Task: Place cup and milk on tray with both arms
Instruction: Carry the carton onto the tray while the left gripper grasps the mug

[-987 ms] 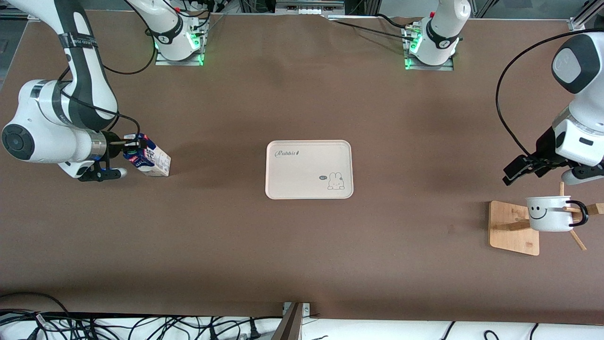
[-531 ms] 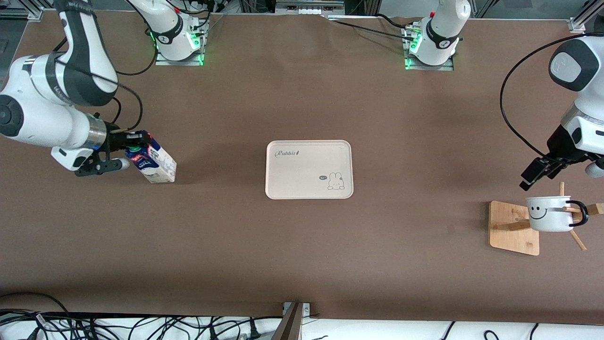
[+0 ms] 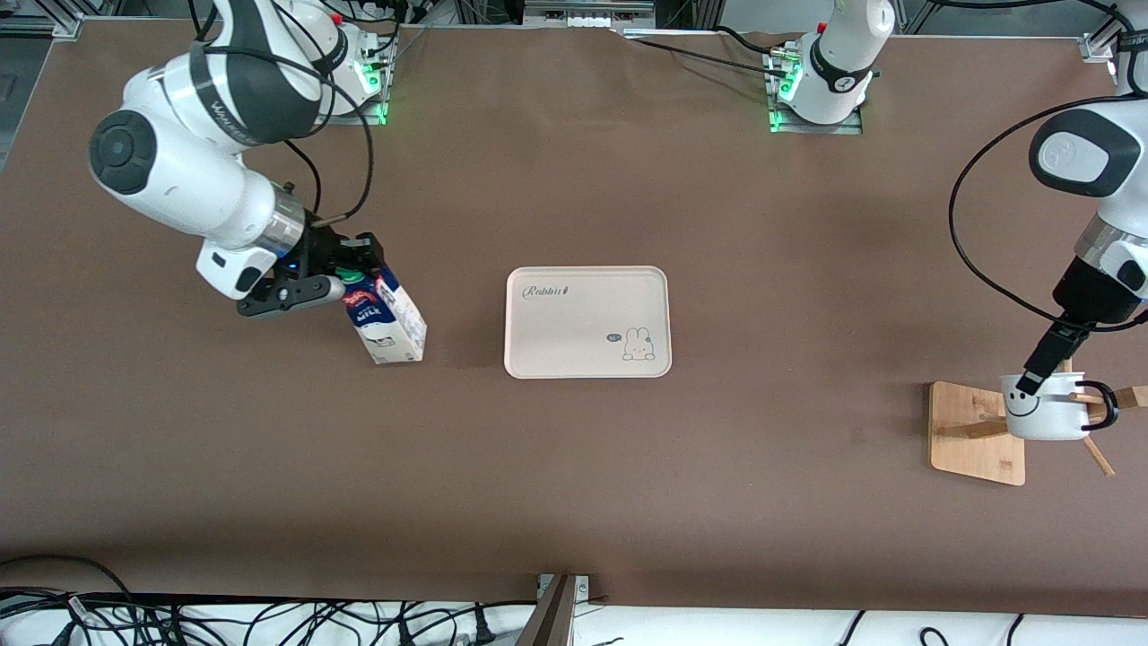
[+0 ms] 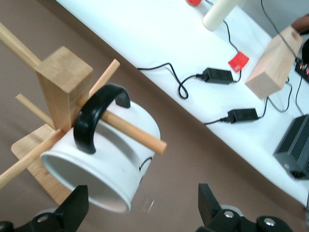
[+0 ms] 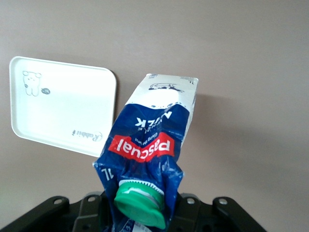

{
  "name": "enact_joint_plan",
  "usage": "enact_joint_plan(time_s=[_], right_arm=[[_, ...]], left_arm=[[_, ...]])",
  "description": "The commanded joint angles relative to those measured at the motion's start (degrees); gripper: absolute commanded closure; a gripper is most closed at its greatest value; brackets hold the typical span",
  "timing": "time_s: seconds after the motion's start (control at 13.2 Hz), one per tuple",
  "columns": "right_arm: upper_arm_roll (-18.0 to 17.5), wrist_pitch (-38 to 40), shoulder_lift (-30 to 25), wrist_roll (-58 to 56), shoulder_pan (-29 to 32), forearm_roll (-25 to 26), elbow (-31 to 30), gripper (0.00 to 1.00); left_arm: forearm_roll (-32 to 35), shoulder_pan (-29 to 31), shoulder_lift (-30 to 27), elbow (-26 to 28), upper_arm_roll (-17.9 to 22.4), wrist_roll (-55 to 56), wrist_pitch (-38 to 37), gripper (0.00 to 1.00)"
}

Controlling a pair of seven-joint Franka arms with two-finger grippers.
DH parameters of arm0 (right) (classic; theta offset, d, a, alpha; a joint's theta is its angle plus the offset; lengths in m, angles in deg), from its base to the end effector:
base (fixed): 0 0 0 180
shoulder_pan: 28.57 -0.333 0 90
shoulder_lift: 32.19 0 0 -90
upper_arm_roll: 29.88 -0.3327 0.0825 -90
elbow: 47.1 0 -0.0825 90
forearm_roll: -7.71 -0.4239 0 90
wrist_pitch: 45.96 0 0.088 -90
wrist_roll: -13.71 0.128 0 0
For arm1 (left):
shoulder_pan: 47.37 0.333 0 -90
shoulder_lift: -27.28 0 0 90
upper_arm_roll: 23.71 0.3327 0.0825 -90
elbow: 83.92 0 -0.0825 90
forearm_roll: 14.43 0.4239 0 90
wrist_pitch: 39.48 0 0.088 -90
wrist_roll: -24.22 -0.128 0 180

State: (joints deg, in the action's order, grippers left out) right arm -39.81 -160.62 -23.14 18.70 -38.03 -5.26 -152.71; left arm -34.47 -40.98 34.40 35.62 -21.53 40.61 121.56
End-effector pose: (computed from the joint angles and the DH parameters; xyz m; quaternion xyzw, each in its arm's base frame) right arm 0.6010 0.2265 0.4225 -0.9903 -0.0767 0.0239 0.1137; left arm 0.6464 0.1113 0.4081 0.8886 0.3397 0.2839 0.1201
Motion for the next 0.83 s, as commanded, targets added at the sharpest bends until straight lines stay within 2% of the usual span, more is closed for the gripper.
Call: enact_joint_plan(time_s=[0.0,0.08,0.3,0.53,0.76], right_arm=[[0.2,-2.0,1.4,5.7,-4.4,-0.8,0.8,0.66],[0.2,-2.0,1.5,7.2,-6.2,-0.8,0.8,0.66],[0.2,-2.1,2.9,11.4,-11.1,-0.8,0.9,0.66],[0.2,-4.4,5.4,16.3,-16.2,-0.9,1.9,0.66],[0.2,-3.1,11.8,17.8,-19.5,-0.7,9.0,0.66]], left_arm=[[-3.4,0.3,1.5,-1.2,-0.5,-0.8,2.2,0.00],[-3.6,0.4,1.6,-1.2,-0.5,-0.7,2.2,0.00],[-10.4,0.1,2.6,-1.2,-0.5,-0.8,2.3,0.00],[-10.6,0.2,3.4,-1.2,-0.5,-0.8,2.3,0.00],[-10.6,0.2,4.7,-2.0,-0.5,-1.0,2.5,0.00]])
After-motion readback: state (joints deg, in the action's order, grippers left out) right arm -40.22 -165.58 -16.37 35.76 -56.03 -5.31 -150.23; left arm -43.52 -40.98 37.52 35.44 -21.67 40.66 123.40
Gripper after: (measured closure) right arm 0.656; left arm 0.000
